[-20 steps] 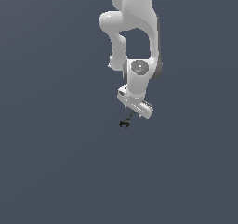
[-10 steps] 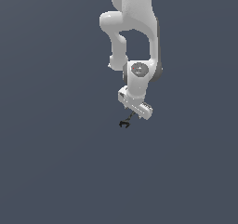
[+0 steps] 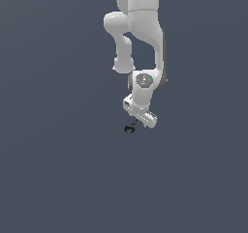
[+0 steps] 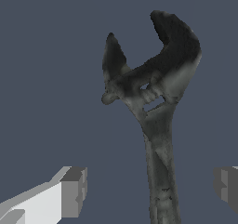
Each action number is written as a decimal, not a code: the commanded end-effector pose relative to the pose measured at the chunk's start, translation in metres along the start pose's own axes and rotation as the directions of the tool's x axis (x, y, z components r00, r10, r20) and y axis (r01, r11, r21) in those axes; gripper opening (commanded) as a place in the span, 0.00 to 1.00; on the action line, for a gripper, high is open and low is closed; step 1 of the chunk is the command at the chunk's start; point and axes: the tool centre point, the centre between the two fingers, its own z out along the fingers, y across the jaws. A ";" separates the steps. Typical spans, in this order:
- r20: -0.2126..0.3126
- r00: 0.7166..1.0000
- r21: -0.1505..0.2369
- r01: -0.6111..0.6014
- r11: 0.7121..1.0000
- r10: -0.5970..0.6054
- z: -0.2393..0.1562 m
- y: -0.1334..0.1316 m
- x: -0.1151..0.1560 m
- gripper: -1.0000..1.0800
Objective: Pick up the object and move it to a goal position.
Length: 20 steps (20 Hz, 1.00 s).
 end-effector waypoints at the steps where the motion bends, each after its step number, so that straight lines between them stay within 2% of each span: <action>1: -0.001 1.000 0.001 0.000 1.000 0.000 0.004 -0.001 0.000 0.96; 2: -0.001 1.000 0.001 0.000 1.000 0.000 0.004 -0.001 0.000 0.96; 3: -0.001 1.000 0.001 0.000 1.000 0.000 0.004 -0.001 0.000 0.00; 12: -0.001 1.000 0.001 0.000 1.000 0.000 0.004 -0.001 0.000 0.00; 20: -0.002 1.000 0.001 -0.004 1.000 0.004 -0.011 0.005 0.009 0.00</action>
